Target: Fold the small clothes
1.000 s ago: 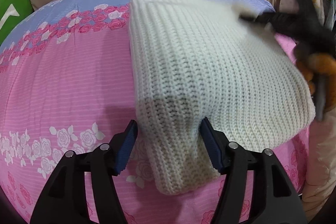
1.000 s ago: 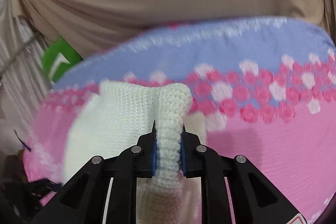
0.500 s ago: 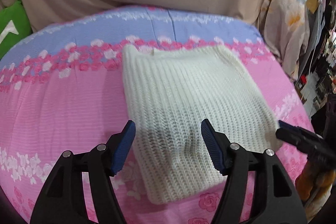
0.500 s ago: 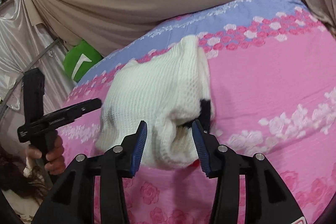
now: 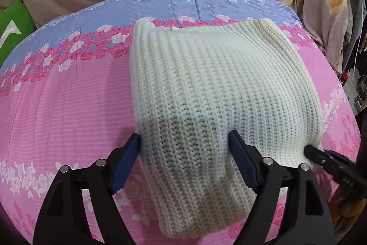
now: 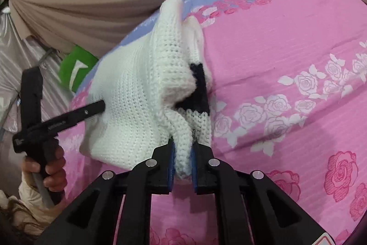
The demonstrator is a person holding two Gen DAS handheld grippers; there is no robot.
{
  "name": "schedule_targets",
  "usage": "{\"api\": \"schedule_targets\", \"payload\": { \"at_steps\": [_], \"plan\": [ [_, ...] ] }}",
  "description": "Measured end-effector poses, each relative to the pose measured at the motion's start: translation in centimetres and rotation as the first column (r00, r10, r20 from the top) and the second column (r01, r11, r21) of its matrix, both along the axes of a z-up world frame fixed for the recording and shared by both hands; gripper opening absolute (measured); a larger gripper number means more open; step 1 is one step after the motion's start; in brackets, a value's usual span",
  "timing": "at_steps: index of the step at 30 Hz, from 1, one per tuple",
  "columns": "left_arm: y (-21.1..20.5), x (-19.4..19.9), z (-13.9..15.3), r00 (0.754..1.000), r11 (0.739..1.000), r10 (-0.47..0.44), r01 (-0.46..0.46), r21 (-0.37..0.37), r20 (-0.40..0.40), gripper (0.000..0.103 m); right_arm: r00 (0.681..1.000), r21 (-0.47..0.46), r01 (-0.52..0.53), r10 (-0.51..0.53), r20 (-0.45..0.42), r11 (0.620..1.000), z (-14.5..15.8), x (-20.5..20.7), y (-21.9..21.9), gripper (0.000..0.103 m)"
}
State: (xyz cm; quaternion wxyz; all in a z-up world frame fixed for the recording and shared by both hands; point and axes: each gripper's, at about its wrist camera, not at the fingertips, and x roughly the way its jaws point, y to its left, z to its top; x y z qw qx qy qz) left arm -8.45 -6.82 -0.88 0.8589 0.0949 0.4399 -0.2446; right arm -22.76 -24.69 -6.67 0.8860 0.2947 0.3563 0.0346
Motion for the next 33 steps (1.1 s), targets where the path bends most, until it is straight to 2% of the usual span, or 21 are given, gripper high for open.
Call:
{"api": "schedule_targets", "payload": {
  "at_steps": [3, 4, 5, 8, 11, 13, 14, 15, 16, 17, 19, 21, 23, 24, 26, 27, 28, 30, 31, 33],
  "plan": [
    [0.4, 0.1, 0.8, 1.000, 1.000, 0.008, -0.009, -0.029, -0.023, 0.075, 1.000, -0.045, -0.001, 0.000, -0.021, 0.999, 1.4, -0.2, 0.0, 0.011],
    [0.5, -0.1, 1.4, 1.000, 0.999, 0.011, -0.011, -0.040, -0.018, 0.073, 1.000, -0.048, 0.006, -0.007, -0.013, 0.999, 2.1, -0.5, -0.2, 0.017],
    [0.9, -0.4, 2.4, 1.000, 0.999, 0.017, -0.017, -0.050, 0.007, 0.069, 1.000, -0.055, 0.017, -0.016, 0.010, 0.998, 3.0, -1.1, -0.3, 0.019],
    [1.9, -1.1, 5.8, 0.989, 0.996, 0.058, -0.049, -0.069, 0.138, 0.070, 0.993, -0.126, 0.055, -0.041, 0.112, 0.990, 7.2, -2.3, -0.5, 0.019],
    [2.0, 0.7, 6.5, 0.984, 0.996, 0.081, -0.072, -0.061, 0.156, 0.070, 0.985, -0.171, -0.007, 0.036, 0.167, 0.985, 9.7, -0.8, 0.5, 0.017],
    [1.7, 3.0, 4.6, 0.993, 0.996, 0.085, -0.083, -0.026, 0.083, 0.070, 0.988, -0.206, -0.069, 0.095, 0.119, 0.976, 8.7, 1.9, 1.9, 0.016],
    [1.6, 4.2, 3.0, 0.996, 0.996, 0.089, -0.089, -0.013, 0.025, 0.070, 0.992, -0.223, -0.103, 0.117, 0.054, 0.969, 7.2, 3.9, 2.5, 0.016],
    [1.5, 5.2, 1.5, 0.996, 0.996, 0.085, -0.086, -0.018, -0.025, 0.072, 0.992, -0.237, -0.127, 0.123, -0.030, 0.963, 5.1, 5.8, 2.9, 0.013],
    [1.9, 5.7, 0.6, 0.994, 0.995, 0.091, -0.094, -0.040, -0.053, 0.075, 0.989, -0.234, -0.144, 0.130, -0.074, 0.962, 3.3, 6.9, 3.2, 0.001],
    [2.2, 6.1, 0.1, 0.992, 0.992, 0.107, -0.111, -0.063, -0.068, 0.081, 0.989, -0.203, -0.149, 0.142, -0.052, 0.968, 2.7, 7.3, 3.1, 0.001],
    [2.9, 6.5, 0.6, 0.989, 0.987, 0.120, -0.129, -0.096, -0.091, 0.080, 0.990, -0.208, -0.137, 0.128, -0.054, 0.969, 4.1, 6.7, 3.2, 0.002],
    [3.4, 5.8, 2.3, 0.990, 0.985, 0.126, -0.132, -0.113, -0.057, 0.073, 0.994, -0.247, -0.099, 0.105, 0.011, 0.964, 6.6, 5.3, 3.4, 0.006],
    [3.5, 4.5, 3.9, 0.993, 0.985, 0.121, -0.121, -0.123, -0.001, 0.073, 0.996, -0.279, -0.059, 0.076, 0.053, 0.959, 7.8, 4.6, 3.3, 0.006],
    [3.4, 3.9, 4.6, 0.993, 0.985, 0.113, -0.109, -0.130, 0.019, 0.073, 0.996, -0.292, -0.055, 0.071, 0.047, 0.955, 7.8, 4.6, 3.3, 0.006],
    [2.7, 2.9, 5.1, 0.995, 0.987, 0.093, -0.086, -0.133, 0.044, 0.074, 0.998, -0.319, -0.062, 0.053, -0.034, 0.946, 5.8, 6.3, 2.9, 0.006],
    [2.2, 2.7, 4.8, 0.996, 0.990, 0.078, -0.072, -0.120, 0.047, 0.074, 0.996, -0.314, -0.076, 0.056, -0.073, 0.946, 4.5, 7.2, 2.8, 0.001],
    [1.4, 2.8, 3.8, 0.996, 0.994, 0.073, -0.069, -0.087, 0.042, 0.074, 0.994, -0.280, -0.096, 0.080, -0.071, 0.955, 3.5, 7.7, 2.5, 0.000],
    [0.0, 3.7, 1.2, 0.998, 0.998, 0.064, -0.064, -0.022, -0.009, 0.075, 0.994, -0.287, -0.095, 0.077, -0.072, 0.953, 4.6, 7.6, 2.6, 0.000],
    [0.2, 4.1, 0.4, 0.997, 0.997, 0.071, -0.073, -0.041, -0.037, 0.075, 0.997, -0.303, -0.075, 0.062, -0.052, 0.950, 5.5, 7.2, 2.6, 0.001],
    [1.2, 4.1, 1.0, 0.995, 0.991, 0.078, -0.084, -0.100, -0.065, 0.075, 0.999, -0.312, -0.034, 0.037, 0.005, 0.950, 7.6, 6.2, 2.3, 0.009]
  ]
}}
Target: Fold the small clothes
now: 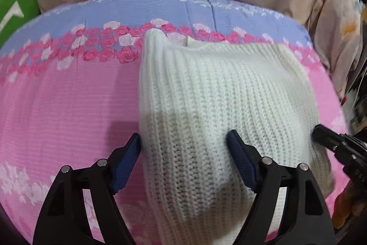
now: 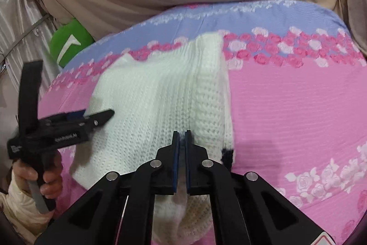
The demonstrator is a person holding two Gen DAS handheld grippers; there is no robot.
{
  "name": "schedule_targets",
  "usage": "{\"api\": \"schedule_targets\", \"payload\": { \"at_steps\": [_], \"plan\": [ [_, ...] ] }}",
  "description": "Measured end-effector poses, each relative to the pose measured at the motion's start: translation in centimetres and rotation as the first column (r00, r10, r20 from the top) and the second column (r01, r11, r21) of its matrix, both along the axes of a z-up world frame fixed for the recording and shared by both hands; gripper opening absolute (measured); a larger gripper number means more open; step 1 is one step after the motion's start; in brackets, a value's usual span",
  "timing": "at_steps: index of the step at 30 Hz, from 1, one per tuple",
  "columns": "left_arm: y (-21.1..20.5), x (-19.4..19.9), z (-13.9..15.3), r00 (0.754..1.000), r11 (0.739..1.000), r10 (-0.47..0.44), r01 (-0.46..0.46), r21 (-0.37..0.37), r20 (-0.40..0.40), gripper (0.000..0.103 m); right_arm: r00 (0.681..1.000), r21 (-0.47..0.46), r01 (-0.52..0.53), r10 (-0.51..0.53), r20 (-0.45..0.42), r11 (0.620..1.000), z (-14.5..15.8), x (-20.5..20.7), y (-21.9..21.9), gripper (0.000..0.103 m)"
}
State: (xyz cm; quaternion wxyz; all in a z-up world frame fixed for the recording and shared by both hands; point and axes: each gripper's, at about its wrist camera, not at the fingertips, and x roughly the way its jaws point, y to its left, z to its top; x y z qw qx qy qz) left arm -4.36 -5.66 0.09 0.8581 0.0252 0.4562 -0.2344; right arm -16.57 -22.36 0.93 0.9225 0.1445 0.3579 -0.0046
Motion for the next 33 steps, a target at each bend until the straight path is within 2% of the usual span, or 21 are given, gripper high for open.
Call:
{"api": "schedule_targets", "payload": {
  "at_steps": [2, 3, 4, 6, 8, 9, 11, 12, 15, 17, 19, 20, 21, 22, 24, 25, 27, 28, 30, 31, 33],
  "plan": [
    [1.0, -0.3, 1.5, 1.000, 1.000, 0.003, -0.003, -0.031, 0.016, 0.074, 0.998, 0.006, 0.047, -0.048, 0.036, 0.999, 1.1, -0.6, -1.2, 0.030],
    [1.5, -0.5, 2.2, 1.000, 0.999, 0.002, -0.001, -0.042, 0.024, 0.076, 0.997, 0.020, 0.060, -0.061, 0.044, 0.998, 1.1, -0.4, -1.9, 0.052],
    [1.9, -0.8, 2.6, 1.000, 0.998, -0.005, 0.006, -0.056, 0.023, 0.078, 0.997, 0.033, 0.066, -0.067, 0.031, 0.997, 0.7, 0.1, -2.4, 0.061],
    [2.6, -1.4, 2.8, 0.999, 0.994, -0.033, 0.033, -0.104, -0.004, 0.087, 0.997, 0.088, 0.057, -0.052, -0.058, 0.995, -1.5, 2.3, -3.5, 0.061],
    [2.7, -1.6, 2.1, 0.998, 0.992, -0.057, 0.052, -0.118, -0.038, 0.087, 0.996, 0.173, 0.030, -0.015, -0.084, 0.984, -3.3, 4.3, -3.8, 0.057],
    [2.6, -1.6, 1.6, 0.997, 0.992, -0.060, 0.055, -0.115, -0.046, 0.087, 0.996, 0.201, 0.008, 0.010, -0.086, 0.980, -3.7, 5.3, -3.7, 0.040],
    [2.6, -1.2, 0.6, 0.998, 0.996, -0.036, 0.031, -0.084, -0.058, 0.087, 0.998, 0.169, 0.002, 0.009, -0.064, 0.986, -2.8, 6.6, -3.1, 0.029],
    [2.6, -1.0, 0.4, 0.997, 0.996, -0.035, 0.029, -0.085, -0.063, 0.087, 1.000, 0.127, -0.022, 0.024, -0.017, 0.992, -1.2, 6.8, -2.3, 0.027],
    [2.6, -0.7, 0.9, 0.999, 0.996, -0.036, 0.033, -0.082, -0.034, 0.087, 0.992, 0.091, -0.079, 0.069, 0.104, 0.993, 2.5, 6.0, -1.0, 0.025],
    [2.3, -0.4, 0.9, 0.999, 0.997, -0.036, 0.035, -0.063, -0.012, 0.087, 0.997, 0.097, -0.044, 0.038, 0.064, 0.994, 1.5, 6.4, -2.0, 0.026],
    [1.9, 0.1, 0.1, 0.998, 0.996, -0.055, 0.052, -0.076, -0.037, 0.087, 0.996, 0.072, 0.014, -0.007, -0.088, 0.997, -2.5, 7.8, -3.5, 0.029],
    [1.6, 0.3, -0.4, 0.996, 0.995, -0.067, 0.063, -0.081, -0.055, 0.087, 0.995, 0.119, 0.035, -0.023, -0.099, 0.992, -4.2, 7.7, -4.4, 0.034],
    [1.3, 0.5, -0.9, 0.994, 0.993, -0.079, 0.072, -0.089, -0.077, 0.087, 0.997, 0.186, 0.044, -0.030, -0.078, 0.982, -4.3, 7.0, -4.9, 0.035],
    [1.2, 0.6, -1.1, 0.993, 0.993, -0.078, 0.071, -0.092, -0.083, 0.088, 0.996, 0.195, 0.045, -0.029, -0.082, 0.980, -3.9, 6.4, -4.8, 0.038],
    [1.3, 0.7, -0.9, 0.992, 0.991, -0.084, 0.074, -0.107, -0.093, 0.088, 0.997, 0.128, 0.056, -0.048, -0.061, 0.990, -2.2, 4.8, -4.1, 0.045],
    [1.4, 0.7, -0.5, 0.991, 0.989, -0.093, 0.080, -0.125, -0.099, 0.088, 0.997, 0.109, 0.053, -0.046, -0.067, 0.993, -1.7, 4.1, -3.7, 0.054],
    [1.4, 0.8, -0.2, 0.986, 0.981, -0.122, 0.103, -0.167, -0.111, 0.095, 0.995, 0.119, 0.050, -0.039, -0.093, 0.992, -1.7, 2.9, -3.4, 0.064],
    [1.3, 0.9, -0.2, 0.984, 0.977, -0.134, 0.111, -0.182, -0.118, 0.096, 0.992, 0.139, 0.049, -0.032, -0.123, 0.989, -2.4, 2.5, -3.4, 0.065],
    [0.9, 1.5, -1.2, 0.982, 0.981, -0.126, 0.102, -0.163, -0.143, 0.096, 0.984, 0.213, 0.054, -0.016, -0.179, 0.976, -4.2, 2.2, -3.5, 0.066],
    [0.7, 1.8, -1.9, 0.978, 0.982, -0.127, 0.100, -0.161, -0.167, 0.096, 0.983, 0.260, 0.059, -0.011, -0.186, 0.964, -5.0, 2.0, -3.7, 0.071],
    [0.5, 2.6, -3.3, 0.962, 0.974, -0.137, 0.087, -0.211, -0.235, 0.098, 0.982, 0.334, 0.056, 0.008, -0.189, 0.941, -6.2, 2.1, -4.1, 0.074]
  ]
}}
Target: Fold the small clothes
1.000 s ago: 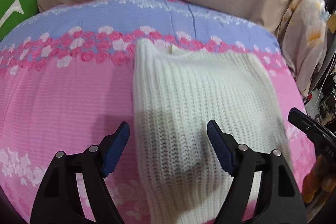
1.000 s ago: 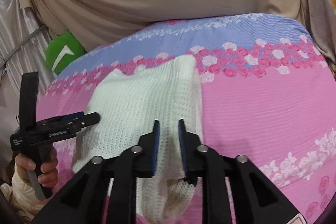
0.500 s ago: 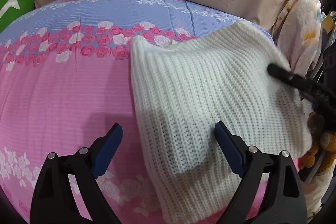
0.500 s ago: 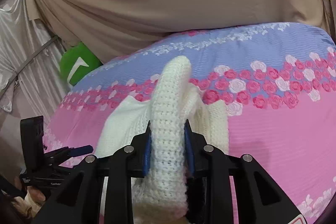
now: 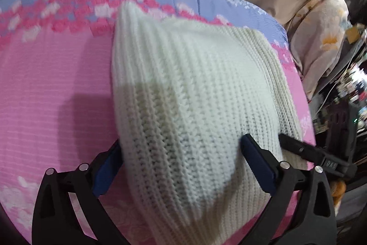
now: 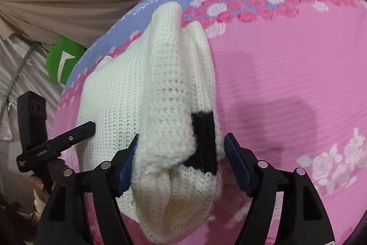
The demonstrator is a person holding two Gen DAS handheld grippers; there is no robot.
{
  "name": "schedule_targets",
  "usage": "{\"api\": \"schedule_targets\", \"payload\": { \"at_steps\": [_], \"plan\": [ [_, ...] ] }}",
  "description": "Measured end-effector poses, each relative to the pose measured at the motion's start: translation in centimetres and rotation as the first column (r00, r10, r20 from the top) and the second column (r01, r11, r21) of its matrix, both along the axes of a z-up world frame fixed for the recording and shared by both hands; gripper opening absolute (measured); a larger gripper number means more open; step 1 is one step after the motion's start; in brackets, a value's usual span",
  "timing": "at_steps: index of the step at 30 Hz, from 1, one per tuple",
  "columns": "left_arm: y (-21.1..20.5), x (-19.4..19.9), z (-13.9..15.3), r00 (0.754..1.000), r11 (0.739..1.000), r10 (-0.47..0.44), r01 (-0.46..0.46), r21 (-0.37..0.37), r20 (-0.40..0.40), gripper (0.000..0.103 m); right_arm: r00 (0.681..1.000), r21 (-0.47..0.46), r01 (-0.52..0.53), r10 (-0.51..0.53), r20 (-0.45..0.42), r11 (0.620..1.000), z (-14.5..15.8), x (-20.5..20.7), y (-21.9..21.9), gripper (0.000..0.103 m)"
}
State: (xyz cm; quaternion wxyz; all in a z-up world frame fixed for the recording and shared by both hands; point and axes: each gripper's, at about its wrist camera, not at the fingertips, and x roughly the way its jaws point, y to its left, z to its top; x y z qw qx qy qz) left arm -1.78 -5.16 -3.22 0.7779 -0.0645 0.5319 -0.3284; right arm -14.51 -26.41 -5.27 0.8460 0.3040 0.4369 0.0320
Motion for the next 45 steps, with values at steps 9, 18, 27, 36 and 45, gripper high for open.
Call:
{"api": "schedule_targets", "payload": {
  "at_steps": [9, 18, 27, 36, 45],
  "plan": [
    [-1.9, 1.1, 0.3, 1.000, 1.000, -0.001, 0.001, 0.008, 0.020, 0.098, 0.997, 0.025, -0.041, 0.039, 0.066, 0.999, 0.2, 2.4, 0.9, 0.083],
    [-3.0, 1.2, 1.5, 0.997, 0.998, -0.031, 0.027, 0.065, 0.065, 0.084, 0.995, 0.099, -0.045, 0.036, 0.090, 0.994, 0.2, 4.0, 0.5, 0.048],
    [-3.1, -0.8, 5.9, 0.973, 0.992, -0.111, 0.096, 0.083, 0.204, 0.047, 0.982, 0.029, -0.011, 0.005, 0.187, 1.000, 4.7, 0.6, 2.3, 0.038],
    [-1.7, -5.0, 15.3, 0.873, 0.979, -0.169, 0.202, -0.024, 0.457, 0.046, 0.896, -0.091, 0.075, -0.026, 0.443, 0.993, 14.2, -5.6, 4.2, 0.038],
    [4.0, -8.5, 27.2, 0.639, 0.966, -0.054, 0.229, -0.122, 0.768, 0.047, 0.677, -0.223, 0.081, 0.110, 0.727, 0.971, 26.0, -7.0, 9.0, 0.039]
  ]
}}
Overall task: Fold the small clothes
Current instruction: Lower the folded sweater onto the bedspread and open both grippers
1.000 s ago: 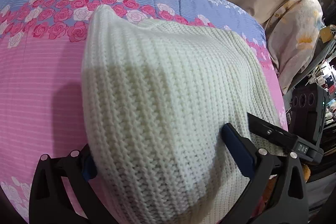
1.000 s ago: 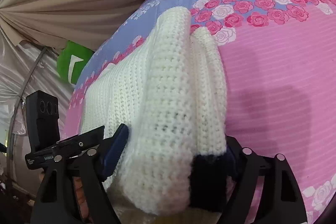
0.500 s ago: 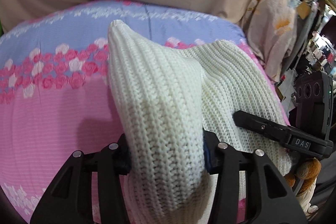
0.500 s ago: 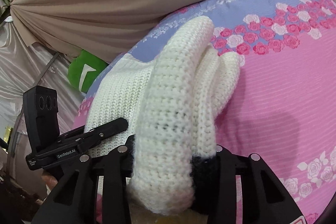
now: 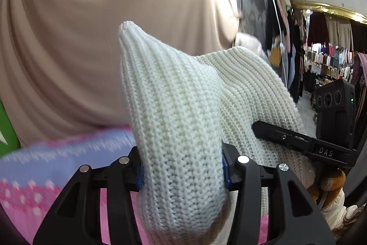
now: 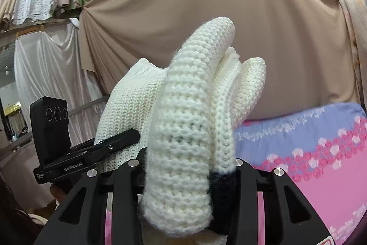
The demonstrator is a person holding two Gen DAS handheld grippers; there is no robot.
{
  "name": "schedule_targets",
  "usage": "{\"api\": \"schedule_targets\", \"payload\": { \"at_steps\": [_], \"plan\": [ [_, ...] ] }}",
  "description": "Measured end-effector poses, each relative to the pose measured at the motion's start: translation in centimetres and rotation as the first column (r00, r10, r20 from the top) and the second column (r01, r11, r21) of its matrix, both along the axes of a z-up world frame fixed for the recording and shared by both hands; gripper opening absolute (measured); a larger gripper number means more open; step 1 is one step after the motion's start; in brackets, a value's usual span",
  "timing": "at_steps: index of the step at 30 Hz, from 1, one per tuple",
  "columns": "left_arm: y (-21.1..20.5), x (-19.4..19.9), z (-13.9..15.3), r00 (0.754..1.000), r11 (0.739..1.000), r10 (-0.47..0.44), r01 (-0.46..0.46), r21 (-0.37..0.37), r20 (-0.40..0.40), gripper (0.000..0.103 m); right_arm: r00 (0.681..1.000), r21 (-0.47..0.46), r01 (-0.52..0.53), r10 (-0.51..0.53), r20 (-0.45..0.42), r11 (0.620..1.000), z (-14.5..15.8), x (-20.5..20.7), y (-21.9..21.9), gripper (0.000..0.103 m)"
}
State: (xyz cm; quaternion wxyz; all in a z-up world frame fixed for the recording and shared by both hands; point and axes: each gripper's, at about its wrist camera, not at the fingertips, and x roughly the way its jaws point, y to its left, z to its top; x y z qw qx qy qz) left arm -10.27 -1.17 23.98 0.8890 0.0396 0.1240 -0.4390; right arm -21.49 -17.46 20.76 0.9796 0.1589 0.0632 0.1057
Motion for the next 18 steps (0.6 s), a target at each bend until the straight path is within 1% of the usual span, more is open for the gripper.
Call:
{"api": "schedule_targets", "payload": {
  "at_steps": [1, 2, 4, 5, 6, 7, 8, 9, 10, 11, 12, 13, 14, 15, 16, 18],
  "plan": [
    [1.1, 0.3, 0.9, 0.999, 1.000, 0.020, -0.020, -0.021, 0.027, 0.047, 1.000, -0.004, -0.013, 0.013, 0.011, 1.000, 0.7, 0.7, 0.6, 0.039],
    [1.9, 0.8, 1.4, 0.999, 0.999, 0.036, -0.035, -0.034, 0.035, 0.048, 1.000, 0.003, -0.027, 0.027, 0.015, 1.000, 1.3, 2.0, 1.0, 0.039],
    [3.5, 2.7, 1.7, 0.998, 0.997, 0.066, -0.065, -0.043, 0.023, 0.050, 0.999, 0.025, -0.050, 0.050, -0.016, 0.998, 1.2, 5.3, 1.6, 0.042],
    [4.1, 4.3, 1.3, 0.996, 0.995, 0.090, -0.090, -0.036, -0.005, 0.052, 0.998, 0.038, -0.053, 0.054, -0.041, 0.998, 0.6, 7.3, 1.7, 0.043],
    [4.6, 6.3, 0.5, 0.992, 0.993, 0.115, -0.116, -0.019, -0.044, 0.056, 0.995, 0.055, -0.051, 0.055, -0.077, 0.997, -0.5, 9.6, 1.8, 0.049],
    [5.0, 8.7, -0.8, 0.986, 0.990, 0.142, -0.143, 0.000, -0.092, 0.060, 0.988, 0.080, -0.055, 0.066, -0.139, 0.995, -2.6, 12.8, 1.7, 0.056],
    [5.3, 10.6, -2.3, 0.975, 0.985, 0.172, -0.172, 0.013, -0.139, 0.067, 0.978, 0.102, -0.052, 0.072, -0.196, 0.993, -4.7, 15.3, 1.5, 0.056],
    [5.7, 13.7, -5.0, 0.954, 0.976, 0.217, -0.214, 0.039, -0.206, 0.071, 0.960, 0.134, -0.025, 0.062, -0.274, 0.991, -8.1, 18.4, 1.1, 0.056],
    [6.0, 16.4, -8.0, 0.926, 0.962, 0.271, -0.258, 0.085, -0.264, 0.070, 0.940, 0.149, 0.004, 0.047, -0.338, 0.989, -10.7, 20.3, 0.8, 0.056],
    [6.3, 18.5, -10.6, 0.893, 0.944, 0.329, -0.299, 0.140, -0.308, 0.069, 0.914, 0.134, 0.069, -0.008, -0.405, 0.989, -13.7, 21.7, 0.4, 0.051],
    [7.1, 20.6, -14.3, 0.831, 0.905, 0.423, -0.365, 0.219, -0.362, 0.057, 0.892, 0.104, 0.129, -0.070, -0.447, 0.986, -16.0, 22.0, 0.1, 0.041],
    [8.0, 21.5, -16.5, 0.791, 0.885, 0.463, -0.385, 0.262, -0.400, 0.051, 0.886, 0.094, 0.141, -0.083, -0.457, 0.985, -17.3, 21.6, 0.1, 0.033],
    [9.1, 21.7, -18.3, 0.768, 0.885, 0.464, -0.380, 0.269, -0.441, 0.047, 0.893, 0.102, 0.130, -0.071, -0.444, 0.986, -18.0, 20.6, 0.2, 0.031],
    [10.2, 21.2, -19.2, 0.759, 0.891, 0.455, -0.382, 0.246, -0.467, 0.047, 0.903, 0.112, 0.118, -0.059, -0.425, 0.987, -18.1, 19.4, 0.5, 0.031],
    [11.1, 20.1, -19.6, 0.757, 0.891, 0.453, -0.393, 0.226, -0.470, 0.047, 0.909, 0.110, 0.105, -0.051, -0.414, 0.988, -17.8, 18.5, 0.9, 0.031],
    [11.8, 17.9, -19.2, 0.771, 0.894, 0.447, -0.401, 0.199, -0.454, 0.048, 0.920, 0.075, 0.061, -0.026, -0.392, 0.995, -16.7, 17.4, 2.3, 0.030]
  ]
}}
